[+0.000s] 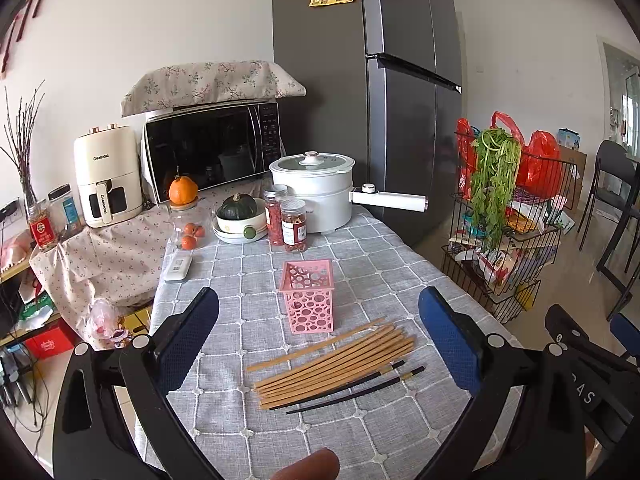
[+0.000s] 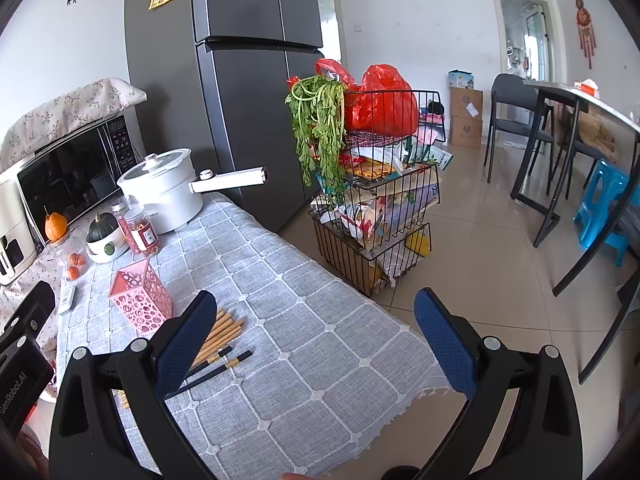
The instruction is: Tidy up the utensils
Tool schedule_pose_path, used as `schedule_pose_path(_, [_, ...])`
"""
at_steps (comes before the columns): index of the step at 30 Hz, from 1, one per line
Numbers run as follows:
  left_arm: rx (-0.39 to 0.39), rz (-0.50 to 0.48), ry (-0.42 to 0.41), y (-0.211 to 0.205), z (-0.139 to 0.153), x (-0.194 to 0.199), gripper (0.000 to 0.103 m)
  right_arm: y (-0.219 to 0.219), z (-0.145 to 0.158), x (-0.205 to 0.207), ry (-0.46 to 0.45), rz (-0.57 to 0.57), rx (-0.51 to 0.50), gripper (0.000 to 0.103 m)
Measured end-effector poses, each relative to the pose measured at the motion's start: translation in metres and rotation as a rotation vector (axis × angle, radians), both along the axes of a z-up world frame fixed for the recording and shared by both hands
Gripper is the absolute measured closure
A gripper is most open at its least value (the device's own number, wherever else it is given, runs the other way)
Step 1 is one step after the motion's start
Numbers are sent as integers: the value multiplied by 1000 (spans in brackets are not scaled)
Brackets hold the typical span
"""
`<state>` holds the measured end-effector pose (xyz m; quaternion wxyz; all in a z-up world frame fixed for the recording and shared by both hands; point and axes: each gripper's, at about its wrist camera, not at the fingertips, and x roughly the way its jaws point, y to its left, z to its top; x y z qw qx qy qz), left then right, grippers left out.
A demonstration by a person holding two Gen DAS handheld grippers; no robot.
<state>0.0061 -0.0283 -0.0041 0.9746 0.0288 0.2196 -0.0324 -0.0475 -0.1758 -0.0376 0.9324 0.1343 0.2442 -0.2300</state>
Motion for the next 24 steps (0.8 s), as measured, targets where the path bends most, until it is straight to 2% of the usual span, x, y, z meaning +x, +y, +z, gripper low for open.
schedule_pose_path(24, [2,-1,1,1,0,-1,7,0,-2,1,13,3,9,7])
